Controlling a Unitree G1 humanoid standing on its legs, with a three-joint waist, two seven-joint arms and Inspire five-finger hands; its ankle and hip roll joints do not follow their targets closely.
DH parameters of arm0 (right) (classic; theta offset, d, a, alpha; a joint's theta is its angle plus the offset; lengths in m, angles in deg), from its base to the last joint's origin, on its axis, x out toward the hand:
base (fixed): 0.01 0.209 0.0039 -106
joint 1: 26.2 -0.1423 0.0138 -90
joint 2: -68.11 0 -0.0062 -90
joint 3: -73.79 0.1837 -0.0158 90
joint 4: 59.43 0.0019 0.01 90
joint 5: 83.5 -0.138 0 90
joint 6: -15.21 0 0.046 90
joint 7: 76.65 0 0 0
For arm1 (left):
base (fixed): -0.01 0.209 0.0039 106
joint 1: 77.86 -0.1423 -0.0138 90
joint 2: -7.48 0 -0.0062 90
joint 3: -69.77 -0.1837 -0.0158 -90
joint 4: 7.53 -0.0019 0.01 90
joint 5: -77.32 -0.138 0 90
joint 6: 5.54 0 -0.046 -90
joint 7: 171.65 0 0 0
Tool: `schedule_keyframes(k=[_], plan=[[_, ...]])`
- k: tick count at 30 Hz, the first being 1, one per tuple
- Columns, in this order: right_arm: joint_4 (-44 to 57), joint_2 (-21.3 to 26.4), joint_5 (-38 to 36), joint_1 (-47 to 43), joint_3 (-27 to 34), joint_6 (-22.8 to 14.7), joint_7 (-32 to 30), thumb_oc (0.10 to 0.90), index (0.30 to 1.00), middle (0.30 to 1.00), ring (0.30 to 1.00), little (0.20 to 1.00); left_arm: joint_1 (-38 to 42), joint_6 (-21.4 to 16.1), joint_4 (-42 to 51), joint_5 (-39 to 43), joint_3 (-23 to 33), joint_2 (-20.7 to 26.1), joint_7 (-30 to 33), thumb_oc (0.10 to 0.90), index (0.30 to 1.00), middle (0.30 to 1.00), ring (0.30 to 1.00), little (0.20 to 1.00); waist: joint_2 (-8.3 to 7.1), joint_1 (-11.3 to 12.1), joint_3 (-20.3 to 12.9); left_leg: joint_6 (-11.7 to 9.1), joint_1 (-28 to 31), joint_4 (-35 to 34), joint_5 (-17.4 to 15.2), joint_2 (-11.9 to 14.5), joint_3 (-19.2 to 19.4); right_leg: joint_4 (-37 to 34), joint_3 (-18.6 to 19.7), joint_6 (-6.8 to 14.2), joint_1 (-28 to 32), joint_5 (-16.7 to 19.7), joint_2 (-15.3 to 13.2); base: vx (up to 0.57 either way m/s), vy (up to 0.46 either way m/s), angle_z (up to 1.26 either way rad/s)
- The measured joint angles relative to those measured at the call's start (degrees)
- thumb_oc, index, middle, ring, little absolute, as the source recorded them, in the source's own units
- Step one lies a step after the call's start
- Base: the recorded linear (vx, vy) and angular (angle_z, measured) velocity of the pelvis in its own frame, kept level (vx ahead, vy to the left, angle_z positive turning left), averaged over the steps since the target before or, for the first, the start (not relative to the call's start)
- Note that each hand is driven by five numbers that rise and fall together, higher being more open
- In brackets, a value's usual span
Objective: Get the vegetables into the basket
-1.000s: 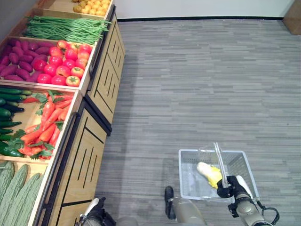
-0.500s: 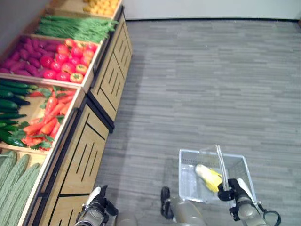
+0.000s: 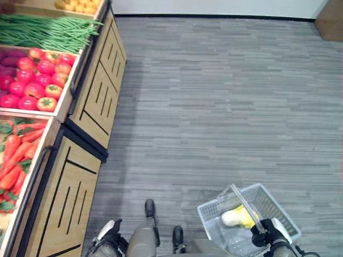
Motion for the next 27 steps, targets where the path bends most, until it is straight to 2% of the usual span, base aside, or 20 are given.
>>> schedule_keyframes(k=[1,2,3,4,5,6,7,8,10,13,20,24,26,27], plan=[[0.12,-0.45,0.01,-0.35,-0.12,-0.07,0.12,0.400,0.300,0.300,0.300,0.300,0.29,0.03,-0.08,0.01,-0.82,0.12,0.06,0.900,1.000,1.000,1.000,1.000,0.28,-0.48,0.01,0.04,1.23,-1.10,0.02,0.34,0.30,4.40,0.47,2.04,-1.75,-1.46,0.05,0.04,0.121,-0.15],[0.20,-0.69,0.02,-1.14,-0.38,-0.04,0.17,0.400,0.300,0.300,0.300,0.300,0.78,-0.01,-0.03,0.02,-1.46,0.34,0.13,0.900,1.000,1.000,1.000,1.000,0.60,-0.37,0.20,0.10,1.38,-1.40,-0.04,0.77,0.18,9.31,1.38,2.98,-4.62,-2.60,-0.03,0.02,0.078,-0.23],[0.18,-0.47,-0.03,-2.63,-0.31,0.04,-0.18,0.400,0.300,0.300,0.300,0.300,1.78,-0.05,0.07,0.02,-1.83,0.27,0.17,0.900,1.000,1.000,1.000,1.000,0.83,-0.37,0.23,0.78,1.25,-1.37,-0.56,0.72,0.12,14.65,1.67,2.53,-8.24,-6.54,-1.82,0.03,0.079,-0.40],[0.62,0.36,-0.02,-3.72,-0.19,-0.20,-0.67,0.400,0.300,0.300,0.300,0.300,2.88,-0.02,0.04,0.01,-1.85,0.02,0.18,0.900,1.000,1.000,1.000,1.000,0.94,-0.29,0.27,0.97,1.09,-1.16,-0.82,-0.17,0.30,13.20,2.82,4.15,-9.33,-7.37,-5.53,0.05,0.098,-0.11],[1.26,0.70,-0.02,-4.20,-0.19,-0.84,-1.07,0.400,0.300,0.300,0.300,0.300,4.82,-0.32,0.47,-0.01,-1.92,0.54,0.20,0.900,1.000,1.000,1.000,1.000,0.11,-0.77,-0.01,0.97,0.94,-0.96,-1.09,-2.62,-0.09,4.88,4.91,7.08,-7.80,-4.77,-12.12,0.06,0.117,0.16],[0.79,0.45,-0.01,-4.59,-0.29,-0.78,-0.95,0.400,0.300,0.300,0.300,0.300,5.58,-0.61,0.76,0.03,-1.91,0.98,0.27,0.900,1.000,1.000,1.000,1.000,-0.14,-0.71,-0.06,0.02,0.95,-0.94,-2.26,-3.05,-0.18,2.59,4.80,8.33,-7.29,-2.27,-13.77,0.07,0.108,0.39],[0.37,0.09,0.00,-5.20,-0.29,-0.54,-0.85,0.400,0.300,0.300,0.300,0.300,6.39,-1.08,0.95,0.11,-1.80,1.01,0.66,0.900,1.000,1.000,1.000,1.000,0.53,-0.53,0.05,-1.21,0.82,-1.04,-2.95,-2.32,-0.43,2.37,4.30,8.10,-7.08,-1.78,-13.23,0.06,0.064,0.07],[0.22,-0.55,0.08,-5.52,-0.45,-0.32,-0.58,0.400,0.300,0.300,0.300,0.300,6.70,-1.32,1.27,0.16,-1.72,1.33,1.26,0.900,1.000,1.000,1.000,1.000,0.46,0.65,0.09,-1.44,0.92,-1.01,-3.07,-1.98,0.20,2.49,4.75,7.95,-7.40,-1.65,-12.93,0.06,0.062,-0.10],[0.48,-1.03,0.34,-5.53,-0.70,-0.59,-0.52,0.400,0.300,0.300,0.300,0.300,6.13,-1.12,1.51,0.19,-1.46,1.47,1.36,0.900,1.000,1.000,1.000,1.000,0.47,1.06,0.03,-2.79,1.00,0.02,-4.40,-1.51,0.55,2.69,5.15,7.84,-7.19,-1.76,-12.63,0.07,0.055,-0.19],[1.01,-1.01,0.55,-5.80,-0.81,-1.58,-0.53,0.400,0.300,0.300,0.300,0.300,4.74,-0.69,0.49,0.18,-1.34,1.19,0.99,0.900,1.000,1.000,1.000,1.000,-0.07,1.08,-0.14,-3.21,1.46,0.25,-5.25,-1.49,1.21,2.68,5.88,7.75,-7.01,-1.81,-12.70,0.07,0.046,-0.14],[1.01,-1.71,0.54,-5.78,-0.77,-1.34,-0.75,0.400,0.300,0.300,0.300,0.300,2.47,-0.58,0.47,0.17,-1.76,1.32,0.91,0.900,1.000,1.000,1.000,1.000,-2.50,1.08,-1.75,-2.91,2.47,-0.31,-5.50,-1.85,1.25,2.90,5.38,7.75,-6.29,-1.81,-12.97,0.05,0.036,0.01],[0.27,-2.12,1.70,-5.98,-1.30,-1.24,-0.78,0.400,0.300,0.300,0.300,0.300,2.58,-0.69,0.49,0.14,-2.37,1.43,0.89,0.900,1.000,1.000,1.000,1.000,-2.54,1.87,-2.03,-2.60,2.92,0.17,-6.30,-1.96,0.98,4.54,5.25,7.79,-6.40,-1.84,-13.08,0.03,0.050,0.00],[0.38,-2.19,1.71,-5.93,-1.34,-1.19,-0.76,0.400,0.300,0.300,0.300,0.300,2.60,-0.69,0.48,0.15,-2.37,1.43,0.85,0.900,1.000,1.000,1.000,1.000,-2.43,1.85,-2.08,-2.30,2.65,0.53,-6.87,-1.93,0.96,6.67,5.31,7.95,-7.51,-1.95,-13.06,0.02,0.064,-0.01],[0.40,-2.19,1.71,-5.81,-1.33,-1.18,-0.79,0.400,0.300,0.300,0.300,0.300,2.69,-0.70,0.40,0.16,-2.40,1.41,0.81,0.900,1.000,1.000,1.000,1.000,-2.39,1.73,-2.13,-2.67,2.28,0.95,-7.32,-1.88,0.90,10.15,5.53,7.99,-9.43,-2.39,-13.09,0.02,0.035,0.02]])
